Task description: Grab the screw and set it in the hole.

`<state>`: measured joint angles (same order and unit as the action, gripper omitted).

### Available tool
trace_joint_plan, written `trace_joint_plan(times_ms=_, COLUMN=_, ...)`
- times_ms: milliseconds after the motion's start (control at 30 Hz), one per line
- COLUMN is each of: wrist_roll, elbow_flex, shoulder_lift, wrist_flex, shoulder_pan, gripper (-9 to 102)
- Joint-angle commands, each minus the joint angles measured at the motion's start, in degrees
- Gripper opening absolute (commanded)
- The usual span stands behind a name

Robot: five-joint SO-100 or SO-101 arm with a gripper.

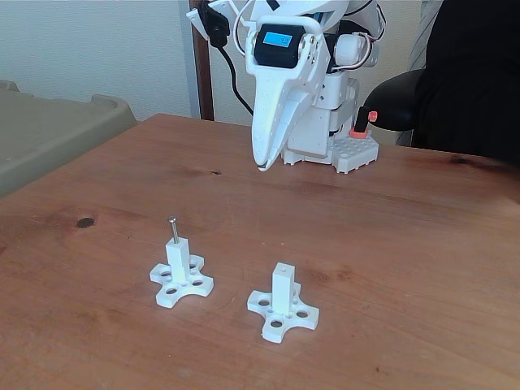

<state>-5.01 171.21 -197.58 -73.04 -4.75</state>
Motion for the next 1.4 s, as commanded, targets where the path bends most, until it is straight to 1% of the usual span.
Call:
trace_joint_plan(times_ms=0, wrist_roll=-0.6, elbow_flex=0.5, shoulder_lift=-1.1, wrist_flex=-2.7, shoulder_pan=-0.1, gripper=-4)
trace_joint_plan(times_ms=300, wrist_roll=-0.7, elbow_flex=0.5, shoulder_lift=-1.1, wrist_flex=-2.7, shoulder_pan=-0.1, gripper=-4)
trace_joint_plan(times_ms=467, wrist_roll=-3.0, elbow_flex=0.5, shoulder_lift=-1.1, wrist_flex=-2.6, shoulder_pan=2.4, gripper=-4)
trace_joint_plan(times_ms=700, wrist_roll=-2.6, elbow_flex=0.5, shoulder_lift=-0.7, wrist_flex=-2.6, shoulder_pan=1.8, gripper=-4)
trace_joint_plan(times_ms=833, wrist_roll=-2.1, elbow_flex=-1.8, shoulder_lift=3.3, wrist_flex=-1.1, shoulder_pan=0.7, gripper=-4)
trace_joint_plan(times_ms=1333, wrist_roll=2.4, elbow_flex=-32.5, shoulder_lift=31.2, wrist_flex=-1.2, shoulder_pan=1.1, gripper=-4)
trace_joint_plan(times_ms=1367, wrist_roll=3.4, elbow_flex=-39.0, shoulder_lift=38.6, wrist_flex=-0.6, shoulder_pan=0.8, gripper=-4)
